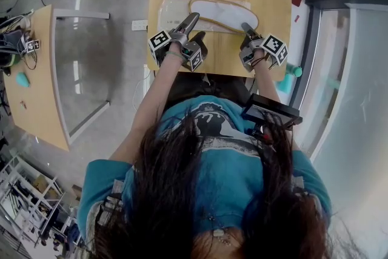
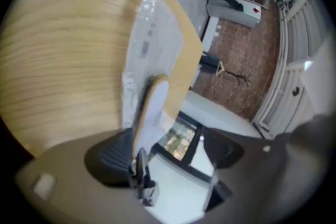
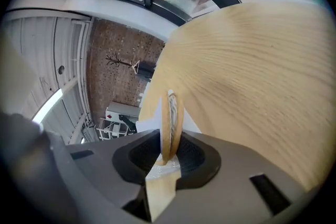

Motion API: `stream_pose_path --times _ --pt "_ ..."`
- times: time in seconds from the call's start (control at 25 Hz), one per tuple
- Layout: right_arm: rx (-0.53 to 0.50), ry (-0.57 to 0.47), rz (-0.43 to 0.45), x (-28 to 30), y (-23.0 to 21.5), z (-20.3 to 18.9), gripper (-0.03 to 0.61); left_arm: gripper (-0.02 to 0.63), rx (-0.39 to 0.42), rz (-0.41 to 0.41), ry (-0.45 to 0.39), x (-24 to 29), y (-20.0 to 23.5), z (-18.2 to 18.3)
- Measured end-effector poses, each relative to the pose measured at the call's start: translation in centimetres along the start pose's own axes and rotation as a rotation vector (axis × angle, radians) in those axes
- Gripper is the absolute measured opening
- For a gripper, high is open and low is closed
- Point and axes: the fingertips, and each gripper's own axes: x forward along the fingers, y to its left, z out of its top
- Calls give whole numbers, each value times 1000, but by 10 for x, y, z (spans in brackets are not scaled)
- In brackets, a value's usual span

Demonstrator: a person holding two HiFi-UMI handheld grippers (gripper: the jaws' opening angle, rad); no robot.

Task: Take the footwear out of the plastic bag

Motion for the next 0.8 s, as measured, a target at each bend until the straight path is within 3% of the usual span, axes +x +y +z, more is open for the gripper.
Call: stream_pose_path --times 0.12,0.24,0.32,0.48,0.68,0.8 --pt "12 -2 25 0 4 -4 83 405 21 -18 55 -12 -3 -14" --pt "-13 23 63 1 13 -10 90 405 120 3 105 -17 3 -15" --pt "-77 52 33 0 15 -16 164 403 167 16 135 -19 6 -14" --pt "-287 89 -140 -7 18 -24 250 405 247 12 172 -25 5 -11" --pt "-508 49 -372 -26 17 -20 270 403 422 60 216 -38 5 -9" --pt "-565 37 -469 -37 10 -19 276 403 486 65 230 -47 2 -7"
